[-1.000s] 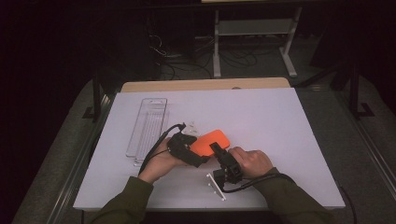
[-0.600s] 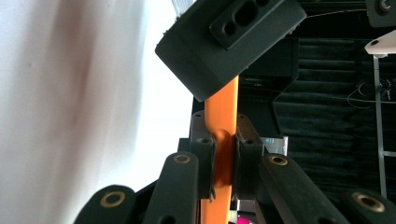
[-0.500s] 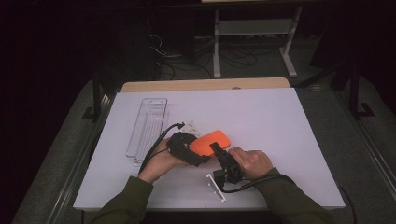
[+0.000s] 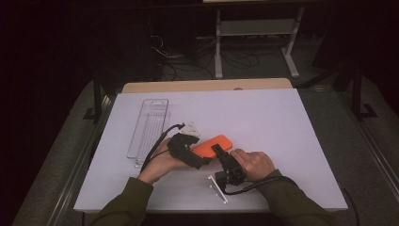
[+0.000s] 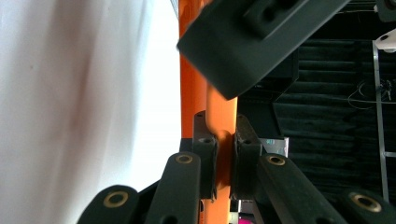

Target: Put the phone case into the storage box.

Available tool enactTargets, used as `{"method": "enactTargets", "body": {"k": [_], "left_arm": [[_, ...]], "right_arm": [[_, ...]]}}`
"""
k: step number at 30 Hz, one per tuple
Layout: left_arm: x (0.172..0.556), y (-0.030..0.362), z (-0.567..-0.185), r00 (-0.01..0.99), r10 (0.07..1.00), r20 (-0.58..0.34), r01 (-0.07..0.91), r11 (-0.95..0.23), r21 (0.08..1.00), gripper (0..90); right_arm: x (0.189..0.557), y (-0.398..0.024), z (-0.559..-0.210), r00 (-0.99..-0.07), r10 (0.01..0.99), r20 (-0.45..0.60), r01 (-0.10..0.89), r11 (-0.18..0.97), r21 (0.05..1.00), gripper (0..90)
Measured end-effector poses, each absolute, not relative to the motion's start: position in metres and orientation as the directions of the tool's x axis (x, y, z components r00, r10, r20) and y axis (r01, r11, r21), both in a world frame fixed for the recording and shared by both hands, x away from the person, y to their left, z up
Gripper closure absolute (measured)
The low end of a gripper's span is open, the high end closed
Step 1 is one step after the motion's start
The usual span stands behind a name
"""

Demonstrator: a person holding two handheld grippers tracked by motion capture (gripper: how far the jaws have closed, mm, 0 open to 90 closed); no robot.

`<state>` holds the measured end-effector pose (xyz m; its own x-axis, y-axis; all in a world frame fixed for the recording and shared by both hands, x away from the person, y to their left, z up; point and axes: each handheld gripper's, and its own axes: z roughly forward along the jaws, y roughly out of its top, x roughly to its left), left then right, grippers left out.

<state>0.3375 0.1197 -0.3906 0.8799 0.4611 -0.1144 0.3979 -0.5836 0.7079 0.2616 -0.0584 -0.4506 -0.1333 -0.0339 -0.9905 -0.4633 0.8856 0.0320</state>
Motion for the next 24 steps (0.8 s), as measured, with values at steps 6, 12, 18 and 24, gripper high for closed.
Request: {"method": "enactTargets", "body": {"k": [6, 12, 18, 24], "left_arm": [[0.337, 0.121, -0.389, 0.884, 0.452, -0.123, 0.392, -0.571, 0.722, 0.3], [0.336, 0.121, -0.387, 0.891, 0.433, -0.136, 0.386, -0.566, 0.728, 0.0], [0.335, 0.123, -0.386, 0.898, 0.423, -0.124, 0.373, -0.579, 0.725, 0.0], [0.337, 0.127, -0.382, 0.908, 0.406, -0.105, 0.348, -0.592, 0.727, 0.0]], "right_arm": [[0.262, -0.059, -0.451, -0.139, -0.032, -0.990, -0.459, 0.888, 0.036, 81.5], [0.263, -0.059, -0.451, -0.147, -0.038, -0.988, -0.453, 0.891, 0.033, 81.6], [0.266, -0.064, -0.450, -0.172, -0.040, -0.984, -0.430, 0.902, 0.039, 81.5], [0.272, -0.071, -0.450, -0.185, -0.033, -0.982, -0.403, 0.914, 0.045, 81.3]]}}
